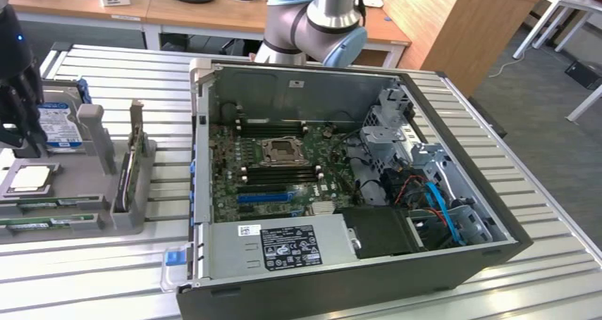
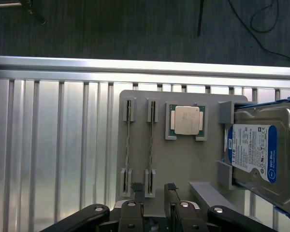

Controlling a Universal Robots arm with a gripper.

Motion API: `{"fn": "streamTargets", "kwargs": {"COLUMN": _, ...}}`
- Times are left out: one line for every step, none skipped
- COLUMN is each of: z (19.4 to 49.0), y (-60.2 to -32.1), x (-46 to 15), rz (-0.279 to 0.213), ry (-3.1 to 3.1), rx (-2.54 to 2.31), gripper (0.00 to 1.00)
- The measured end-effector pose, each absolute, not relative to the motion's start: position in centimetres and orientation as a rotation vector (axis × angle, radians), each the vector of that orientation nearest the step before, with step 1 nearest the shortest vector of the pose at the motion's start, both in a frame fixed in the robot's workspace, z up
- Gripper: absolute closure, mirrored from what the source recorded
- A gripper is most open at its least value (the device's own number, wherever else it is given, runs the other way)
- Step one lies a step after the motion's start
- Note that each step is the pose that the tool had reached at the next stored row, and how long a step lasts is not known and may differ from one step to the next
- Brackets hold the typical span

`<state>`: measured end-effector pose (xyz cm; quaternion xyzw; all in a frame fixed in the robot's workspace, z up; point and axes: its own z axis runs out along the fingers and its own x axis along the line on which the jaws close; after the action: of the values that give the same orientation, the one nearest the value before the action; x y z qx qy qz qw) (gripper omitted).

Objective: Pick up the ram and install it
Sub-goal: 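Pick up the ram and move it above insertion slot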

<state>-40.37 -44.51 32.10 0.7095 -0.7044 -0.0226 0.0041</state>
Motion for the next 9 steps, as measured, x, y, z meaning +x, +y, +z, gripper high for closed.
{"fn": "streamTargets", "kwargs": {"z": 32.1, "y": -44.6, "x": -40.4, "rz": -0.071, "ry": -2.207, "rx": 2.223, "gripper": 0.69}}
{"fn": "streamTargets", "kwargs": {"z": 32.1, "y": -44.8, "x": -40.4, "rz": -0.071, "ry": -2.207, "rx": 2.223, "gripper": 0.69}}
{"fn": "streamTargets", "kwargs": {"z": 32.1, "y": -45.0, "x": -40.4, "rz": -0.071, "ry": -2.207, "rx": 2.223, "gripper": 0.69}}
{"fn": "streamTargets", "kwargs": {"z": 32.1, "y": -45.1, "x": -40.4, "rz": -0.071, "ry": -2.207, "rx": 2.223, "gripper": 0.69}}
{"fn": "streamTargets", "kwargs": {"z": 32.1, "y": -45.3, "x": -40.4, "rz": -0.071, "ry": -2.207, "rx": 2.223, "gripper": 0.69}}
{"fn": "streamTargets", "kwargs": {"z": 32.1, "y": -45.4, "x": -40.4, "rz": -0.071, "ry": -2.207, "rx": 2.223, "gripper": 0.69}}
{"fn": "streamTargets", "kwargs": {"z": 32.1, "y": -45.5, "x": -40.4, "rz": -0.071, "ry": -2.207, "rx": 2.223, "gripper": 0.69}}
{"fn": "streamTargets", "kwargs": {"z": 32.1, "y": -45.6, "x": -40.4, "rz": -0.071, "ry": -2.207, "rx": 2.223, "gripper": 0.69}}
{"fn": "streamTargets", "kwargs": {"z": 32.1, "y": -45.7, "x": -40.4, "rz": -0.071, "ry": -2.207, "rx": 2.223, "gripper": 0.69}}
